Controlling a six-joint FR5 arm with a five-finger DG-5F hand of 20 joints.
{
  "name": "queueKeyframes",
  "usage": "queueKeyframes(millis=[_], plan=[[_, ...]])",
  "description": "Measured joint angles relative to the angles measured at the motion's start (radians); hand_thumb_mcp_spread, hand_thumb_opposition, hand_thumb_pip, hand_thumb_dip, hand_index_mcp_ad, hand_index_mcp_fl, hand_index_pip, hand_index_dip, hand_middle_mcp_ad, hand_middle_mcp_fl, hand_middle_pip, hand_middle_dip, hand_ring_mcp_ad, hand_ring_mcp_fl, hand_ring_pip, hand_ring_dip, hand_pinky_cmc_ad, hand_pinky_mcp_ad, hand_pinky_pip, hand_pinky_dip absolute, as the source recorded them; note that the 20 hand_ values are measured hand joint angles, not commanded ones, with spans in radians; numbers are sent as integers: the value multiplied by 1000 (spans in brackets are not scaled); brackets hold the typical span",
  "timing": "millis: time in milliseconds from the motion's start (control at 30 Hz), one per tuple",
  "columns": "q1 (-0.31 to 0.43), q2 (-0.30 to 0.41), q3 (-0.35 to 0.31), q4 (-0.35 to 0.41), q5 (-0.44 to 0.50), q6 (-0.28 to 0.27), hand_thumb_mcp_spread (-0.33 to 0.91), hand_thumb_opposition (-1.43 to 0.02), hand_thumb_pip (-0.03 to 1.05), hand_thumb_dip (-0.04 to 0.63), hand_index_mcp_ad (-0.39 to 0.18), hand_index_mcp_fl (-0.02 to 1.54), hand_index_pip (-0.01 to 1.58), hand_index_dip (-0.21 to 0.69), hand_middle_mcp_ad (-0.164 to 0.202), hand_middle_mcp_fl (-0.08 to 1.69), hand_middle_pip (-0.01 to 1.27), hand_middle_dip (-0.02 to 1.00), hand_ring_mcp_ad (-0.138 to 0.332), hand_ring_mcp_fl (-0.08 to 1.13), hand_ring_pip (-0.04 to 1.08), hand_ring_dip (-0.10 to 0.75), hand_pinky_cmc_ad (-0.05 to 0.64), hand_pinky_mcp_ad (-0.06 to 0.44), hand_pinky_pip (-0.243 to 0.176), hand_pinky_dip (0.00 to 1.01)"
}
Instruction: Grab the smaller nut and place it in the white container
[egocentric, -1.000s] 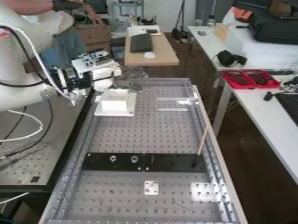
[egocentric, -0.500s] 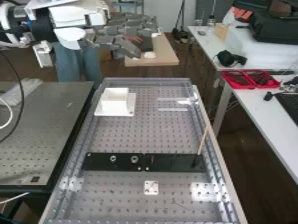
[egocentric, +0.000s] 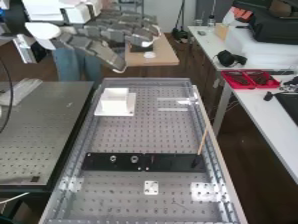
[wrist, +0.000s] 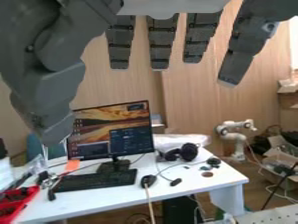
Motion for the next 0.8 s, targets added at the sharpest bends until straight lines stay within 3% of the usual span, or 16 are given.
queueKeyframes(millis=[300, 800], plan=[[4, -8, 14, -26, 4, -18, 176, -778, 651, 159, -169, 141, 101, 171, 54, 21, 131, 220, 133, 0, 80, 86, 367, 314, -105, 632], [2, -17, 19, -8, -15, -16, 176, -778, 651, 159, -169, 138, 99, 188, 54, 17, 131, 220, 133, 0, 84, 87, 367, 314, -105, 632]])
